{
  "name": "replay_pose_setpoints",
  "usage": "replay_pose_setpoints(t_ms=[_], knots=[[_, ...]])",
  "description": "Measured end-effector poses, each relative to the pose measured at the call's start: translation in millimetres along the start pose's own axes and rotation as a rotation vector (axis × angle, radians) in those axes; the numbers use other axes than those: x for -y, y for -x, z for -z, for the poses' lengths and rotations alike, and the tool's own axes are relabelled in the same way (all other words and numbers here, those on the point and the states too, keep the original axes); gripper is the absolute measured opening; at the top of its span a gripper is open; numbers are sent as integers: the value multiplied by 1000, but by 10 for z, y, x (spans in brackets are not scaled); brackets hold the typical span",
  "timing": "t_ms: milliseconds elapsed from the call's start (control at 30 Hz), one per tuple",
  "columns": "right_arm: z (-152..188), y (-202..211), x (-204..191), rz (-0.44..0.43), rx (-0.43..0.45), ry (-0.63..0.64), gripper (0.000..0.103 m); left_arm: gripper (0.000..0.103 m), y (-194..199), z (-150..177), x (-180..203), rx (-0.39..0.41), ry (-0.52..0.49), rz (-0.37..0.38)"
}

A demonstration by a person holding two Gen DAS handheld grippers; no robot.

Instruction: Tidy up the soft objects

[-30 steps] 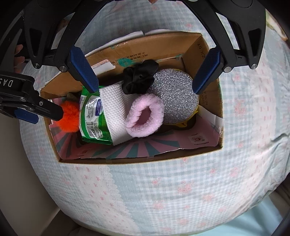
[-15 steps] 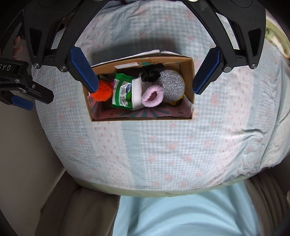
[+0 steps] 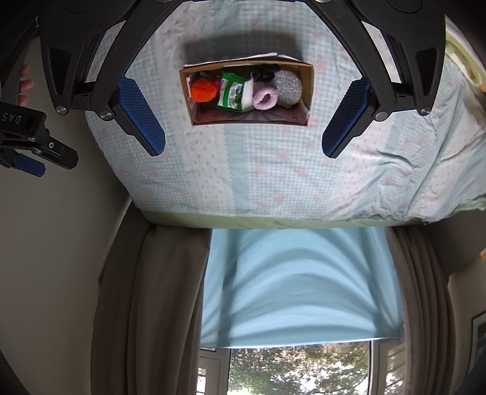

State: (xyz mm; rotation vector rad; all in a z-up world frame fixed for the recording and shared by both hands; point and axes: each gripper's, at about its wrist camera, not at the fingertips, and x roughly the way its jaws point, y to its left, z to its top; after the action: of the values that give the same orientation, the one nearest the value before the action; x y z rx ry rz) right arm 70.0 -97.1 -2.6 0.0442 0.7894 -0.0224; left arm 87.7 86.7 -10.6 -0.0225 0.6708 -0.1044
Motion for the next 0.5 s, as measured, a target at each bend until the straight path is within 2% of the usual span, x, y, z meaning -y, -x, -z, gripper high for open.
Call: replay_pose_setpoints(t_ms=[167, 500], knots=[[74, 208, 29, 25, 69, 15, 103, 103, 205, 59, 145, 49, -23, -15], [106, 307, 111, 44, 100, 18, 103, 103, 274, 97, 256, 76, -34, -30]])
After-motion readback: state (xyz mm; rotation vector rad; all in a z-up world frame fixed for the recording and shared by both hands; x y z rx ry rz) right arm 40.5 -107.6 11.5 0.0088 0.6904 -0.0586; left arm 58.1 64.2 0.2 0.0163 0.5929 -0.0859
